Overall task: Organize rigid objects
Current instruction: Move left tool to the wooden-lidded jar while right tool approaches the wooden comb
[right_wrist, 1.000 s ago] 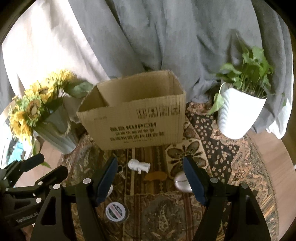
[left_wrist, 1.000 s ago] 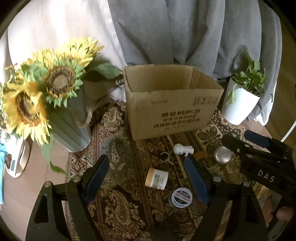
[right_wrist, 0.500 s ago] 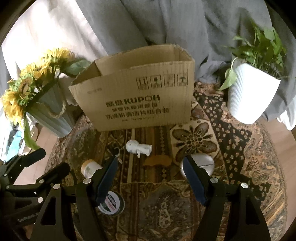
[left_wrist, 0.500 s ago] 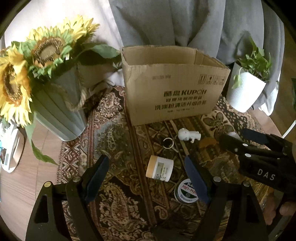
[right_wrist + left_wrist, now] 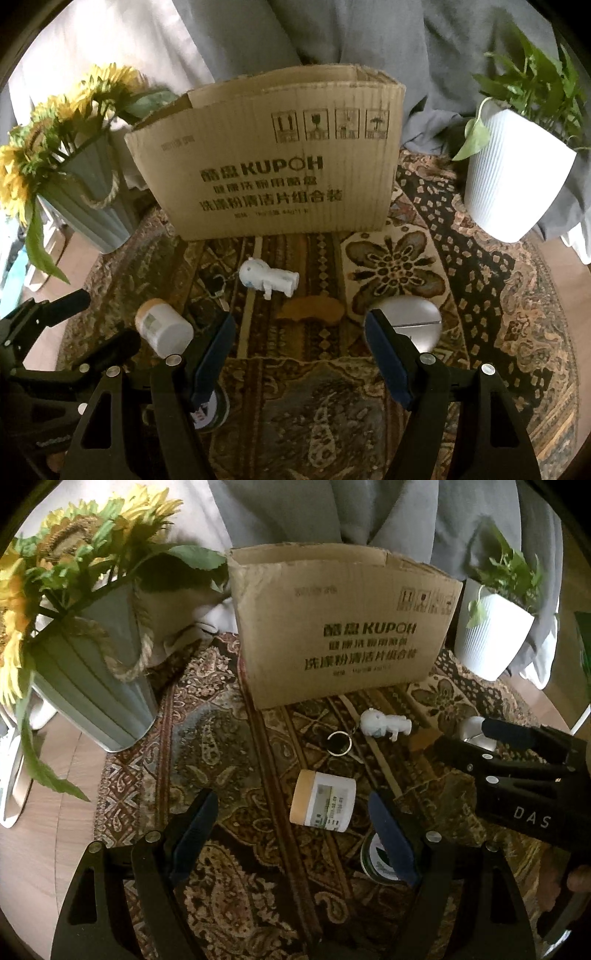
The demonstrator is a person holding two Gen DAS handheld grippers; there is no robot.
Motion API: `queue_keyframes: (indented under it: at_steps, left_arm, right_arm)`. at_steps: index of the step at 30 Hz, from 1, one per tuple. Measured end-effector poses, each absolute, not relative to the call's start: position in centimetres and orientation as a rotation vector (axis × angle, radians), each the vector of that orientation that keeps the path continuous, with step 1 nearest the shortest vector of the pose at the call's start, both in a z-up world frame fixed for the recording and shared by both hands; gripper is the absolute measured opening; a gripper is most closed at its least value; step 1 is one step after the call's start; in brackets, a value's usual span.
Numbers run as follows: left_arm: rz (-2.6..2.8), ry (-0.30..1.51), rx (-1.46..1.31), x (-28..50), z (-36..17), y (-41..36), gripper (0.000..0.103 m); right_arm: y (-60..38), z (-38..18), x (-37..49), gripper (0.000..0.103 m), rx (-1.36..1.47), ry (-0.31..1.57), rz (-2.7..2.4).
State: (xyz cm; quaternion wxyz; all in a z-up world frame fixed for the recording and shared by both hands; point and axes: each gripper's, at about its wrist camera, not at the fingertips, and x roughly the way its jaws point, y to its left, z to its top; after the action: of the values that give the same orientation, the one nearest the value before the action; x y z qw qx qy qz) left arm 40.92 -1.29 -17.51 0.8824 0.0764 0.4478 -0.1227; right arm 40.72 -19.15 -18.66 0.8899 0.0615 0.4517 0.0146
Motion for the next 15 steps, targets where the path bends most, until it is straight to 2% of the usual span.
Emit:
queue_keyframes:
  at_steps: [15]
  left_arm:
    - [-0.283, 0.939, 0.193, 42.2, -19.5, -2.4, 0.083]
  right_arm:
    - [-19.5, -20.8, 42.5, 0.074, 0.065, 0.964, 0.045]
